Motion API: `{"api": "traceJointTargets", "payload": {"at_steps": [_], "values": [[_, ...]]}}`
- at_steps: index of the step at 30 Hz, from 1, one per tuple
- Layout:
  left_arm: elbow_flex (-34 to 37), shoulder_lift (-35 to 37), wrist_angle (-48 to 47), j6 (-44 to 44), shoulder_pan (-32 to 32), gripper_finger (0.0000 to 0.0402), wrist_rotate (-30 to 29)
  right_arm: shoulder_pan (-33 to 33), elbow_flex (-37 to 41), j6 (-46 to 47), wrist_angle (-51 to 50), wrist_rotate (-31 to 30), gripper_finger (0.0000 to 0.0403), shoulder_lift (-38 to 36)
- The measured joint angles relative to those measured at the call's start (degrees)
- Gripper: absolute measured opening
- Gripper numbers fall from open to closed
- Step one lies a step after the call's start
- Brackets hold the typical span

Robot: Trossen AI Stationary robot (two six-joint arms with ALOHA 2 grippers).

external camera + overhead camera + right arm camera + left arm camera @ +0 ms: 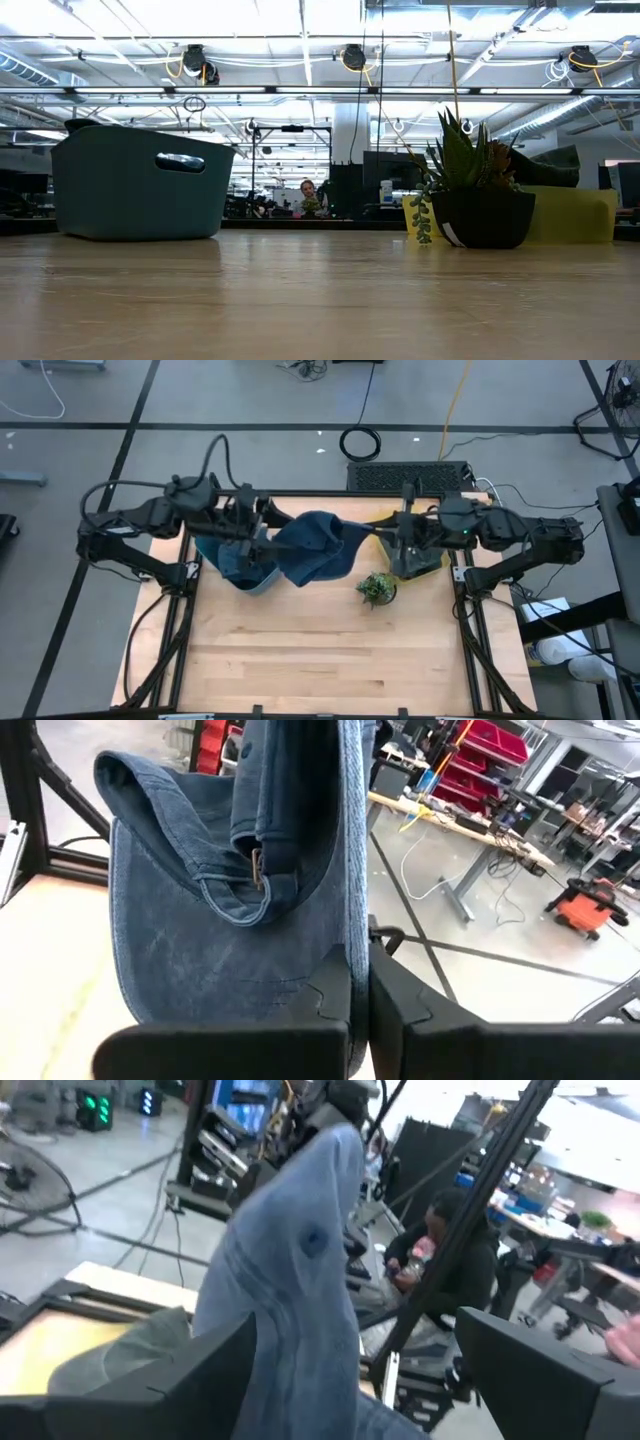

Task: Pick & Place hat
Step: Put the blue cap into the blue bin

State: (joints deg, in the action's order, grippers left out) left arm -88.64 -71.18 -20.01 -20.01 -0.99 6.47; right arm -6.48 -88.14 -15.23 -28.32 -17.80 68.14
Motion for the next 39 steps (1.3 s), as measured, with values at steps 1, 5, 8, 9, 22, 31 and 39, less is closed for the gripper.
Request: {"api": "traceJointTargets", "payload": {"at_steps": [1,5,8,9,22,31,39], "values": [[0.00,-0.22,-0.35,0.03,0.00,0.0351,0.63,-0.34,-0.02,0.04,-0.12,-0.08,0.0000,-0.02],[0.00,-0.56,-4.05,-0.94,0.30,0.0351,1.07,-1.47,-0.07,-0.27,-0.35,-0.08,0.0000,-0.87],[0.00,-0.56,-6.10,-3.78,0.75,0.0351,1.04,-1.52,-0.12,-0.25,-0.22,-0.06,0.0000,-1.63],[0.00,-0.56,-6.49,-4.67,0.83,0.0351,1.04,-1.51,-0.15,-0.20,-0.21,-0.09,0.0000,-1.80],[0.00,-0.56,-7.76,-10.73,1.03,0.0351,-2.65,-1.49,-0.15,0.16,-1.69,0.02,0.0000,-2.03],[0.00,-0.56,-8.06,-12.65,1.03,0.0350,-3.17,-1.50,-0.15,-0.57,-1.70,0.00,0.0000,-2.03],[0.00,-0.56,-8.02,-12.87,1.03,0.0252,-1.98,-1.51,-0.09,-0.67,-1.73,-0.07,0.0000,-2.03]]}}
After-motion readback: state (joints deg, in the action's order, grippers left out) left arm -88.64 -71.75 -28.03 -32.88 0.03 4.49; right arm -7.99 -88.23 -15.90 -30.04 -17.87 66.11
